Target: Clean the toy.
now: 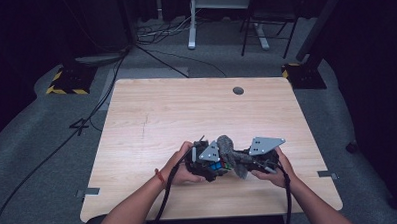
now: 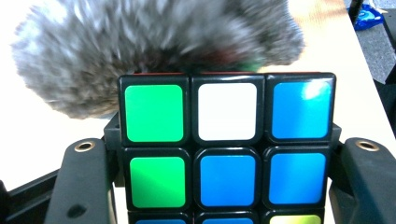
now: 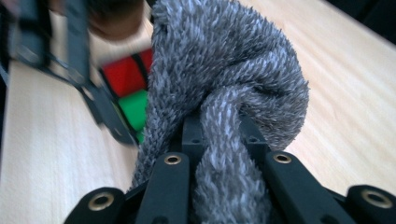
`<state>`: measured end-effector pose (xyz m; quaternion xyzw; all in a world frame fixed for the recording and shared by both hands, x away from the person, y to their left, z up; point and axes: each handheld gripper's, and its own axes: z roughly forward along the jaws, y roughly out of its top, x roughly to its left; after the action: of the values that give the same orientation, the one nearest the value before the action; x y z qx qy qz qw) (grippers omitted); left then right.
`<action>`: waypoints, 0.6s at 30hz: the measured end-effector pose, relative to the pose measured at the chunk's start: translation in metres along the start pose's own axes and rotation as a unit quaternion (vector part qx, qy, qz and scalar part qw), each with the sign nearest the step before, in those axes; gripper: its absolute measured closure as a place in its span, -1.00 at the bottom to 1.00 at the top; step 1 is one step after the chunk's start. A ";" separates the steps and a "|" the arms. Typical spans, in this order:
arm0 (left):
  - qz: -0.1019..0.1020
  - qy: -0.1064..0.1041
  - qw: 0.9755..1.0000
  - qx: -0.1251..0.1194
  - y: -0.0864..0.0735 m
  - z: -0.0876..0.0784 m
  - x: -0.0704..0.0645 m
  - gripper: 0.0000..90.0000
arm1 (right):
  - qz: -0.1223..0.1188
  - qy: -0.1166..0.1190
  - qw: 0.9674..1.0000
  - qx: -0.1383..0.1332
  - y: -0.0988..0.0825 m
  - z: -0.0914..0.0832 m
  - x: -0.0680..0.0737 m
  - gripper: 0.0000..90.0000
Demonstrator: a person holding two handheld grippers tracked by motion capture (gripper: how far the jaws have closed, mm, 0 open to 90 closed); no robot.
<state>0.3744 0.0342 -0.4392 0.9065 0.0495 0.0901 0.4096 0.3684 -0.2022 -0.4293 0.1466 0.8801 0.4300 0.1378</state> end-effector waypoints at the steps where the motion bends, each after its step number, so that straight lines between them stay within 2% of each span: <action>1: -0.002 0.000 1.000 -0.004 0.000 -0.001 0.001 -0.25 | 0.003 0.001 1.000 0.008 -0.003 0.001 -0.001 0.72; 4: -0.010 0.005 1.000 -0.016 -0.001 -0.008 0.005 -0.25 | -0.007 0.013 1.000 0.023 -0.008 0.001 0.000 0.72; 6: -0.012 0.007 1.000 -0.020 -0.001 -0.011 0.006 -0.25 | -0.009 0.024 1.000 0.014 -0.008 0.000 0.003 0.72; 9: -0.016 0.011 1.000 -0.016 -0.003 -0.011 0.008 -0.25 | -0.020 0.019 1.000 -0.003 -0.002 -0.005 0.008 0.72; 11: -0.014 0.022 1.000 -0.002 -0.005 -0.009 0.009 -0.25 | -0.018 0.028 0.999 -0.021 0.001 -0.010 0.010 0.72; 13: -0.017 0.010 1.000 -0.002 -0.007 -0.005 0.010 -0.25 | -0.018 0.042 0.998 -0.039 0.004 -0.013 0.013 0.72; 15: -0.014 -0.005 1.000 -0.003 -0.005 0.001 0.005 -0.25 | -0.033 0.038 0.998 -0.040 0.010 -0.012 0.018 0.72; 18: -0.008 -0.013 1.000 0.001 -0.003 0.005 0.000 -0.25 | -0.038 0.029 0.998 -0.045 0.014 -0.010 0.021 0.72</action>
<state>0.3758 0.0327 -0.4449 0.9075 0.0513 0.0756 0.4101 0.3478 -0.1933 -0.4141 0.0942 0.8686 0.4675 0.1347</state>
